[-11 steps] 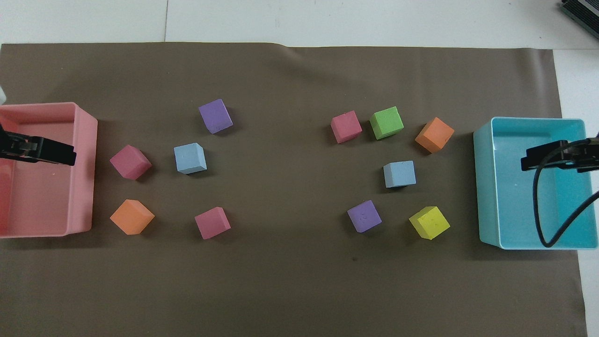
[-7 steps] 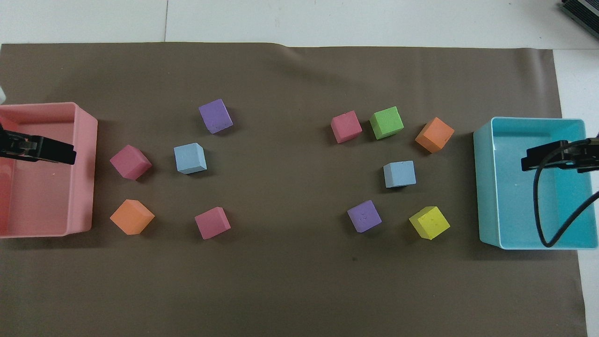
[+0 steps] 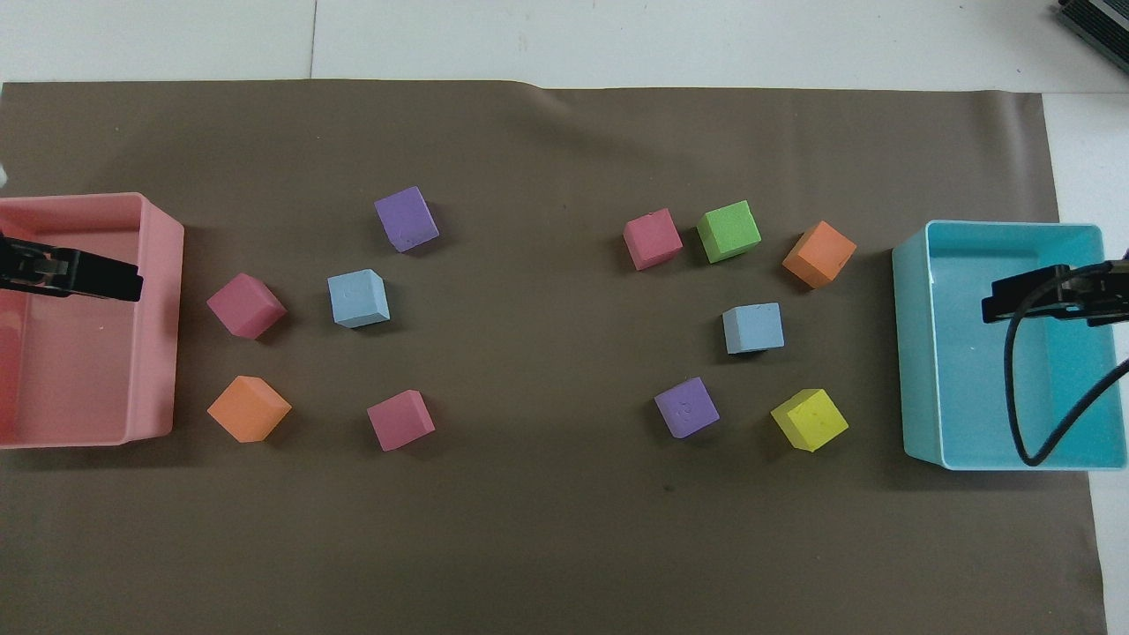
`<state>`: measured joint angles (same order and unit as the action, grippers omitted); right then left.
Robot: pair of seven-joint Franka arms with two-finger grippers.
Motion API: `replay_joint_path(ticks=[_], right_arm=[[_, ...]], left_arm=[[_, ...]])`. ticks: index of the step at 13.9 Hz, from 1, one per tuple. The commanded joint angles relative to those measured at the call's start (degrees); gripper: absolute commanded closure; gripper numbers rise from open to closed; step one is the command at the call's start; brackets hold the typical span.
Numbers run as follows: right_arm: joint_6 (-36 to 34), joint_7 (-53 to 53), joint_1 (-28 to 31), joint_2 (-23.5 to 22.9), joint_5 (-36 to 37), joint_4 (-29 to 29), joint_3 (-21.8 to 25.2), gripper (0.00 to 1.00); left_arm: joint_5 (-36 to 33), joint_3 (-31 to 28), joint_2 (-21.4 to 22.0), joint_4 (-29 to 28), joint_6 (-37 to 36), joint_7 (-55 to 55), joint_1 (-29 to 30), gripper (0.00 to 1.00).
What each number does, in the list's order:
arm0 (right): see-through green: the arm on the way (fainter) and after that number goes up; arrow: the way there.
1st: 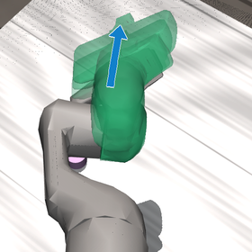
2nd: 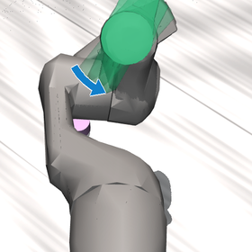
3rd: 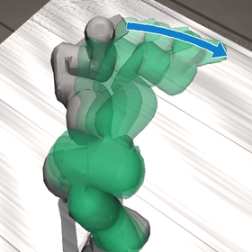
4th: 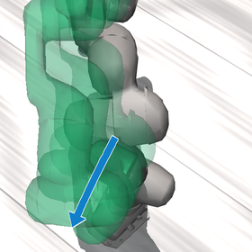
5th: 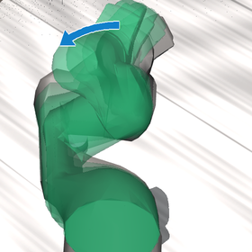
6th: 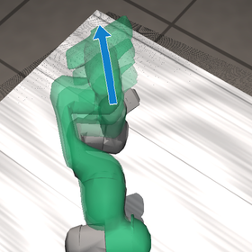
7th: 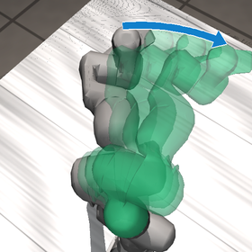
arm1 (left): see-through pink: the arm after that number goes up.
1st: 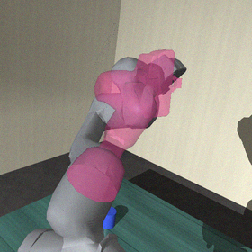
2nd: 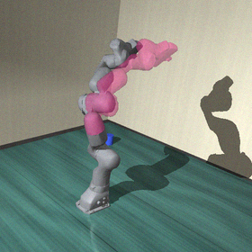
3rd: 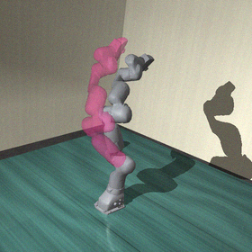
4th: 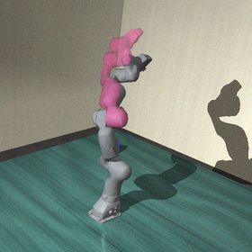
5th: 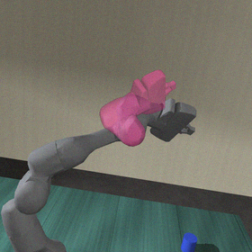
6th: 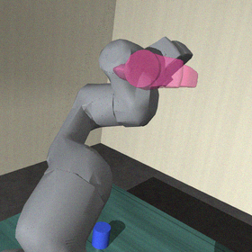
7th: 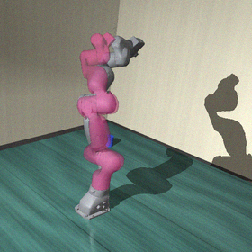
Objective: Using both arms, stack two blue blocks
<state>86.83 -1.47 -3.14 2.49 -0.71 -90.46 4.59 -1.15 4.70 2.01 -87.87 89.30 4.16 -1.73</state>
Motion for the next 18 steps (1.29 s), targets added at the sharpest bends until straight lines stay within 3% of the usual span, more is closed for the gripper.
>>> replay_joint_path(ticks=[1,18], right_arm=[[0.0,0.8,0.1,0.9,0.7,-1.1,-0.1,0.0],[-0.1,0.9,0.1,1.0,0.3,-1.1,-0.1,0.0]], left_arm=[[-0.2,0.4,0.5,-0.5,1.1,0.9,0.8,0.0],[0.3,0.3,0.8,-0.3,0.0,0.2,1.9,0.0]])
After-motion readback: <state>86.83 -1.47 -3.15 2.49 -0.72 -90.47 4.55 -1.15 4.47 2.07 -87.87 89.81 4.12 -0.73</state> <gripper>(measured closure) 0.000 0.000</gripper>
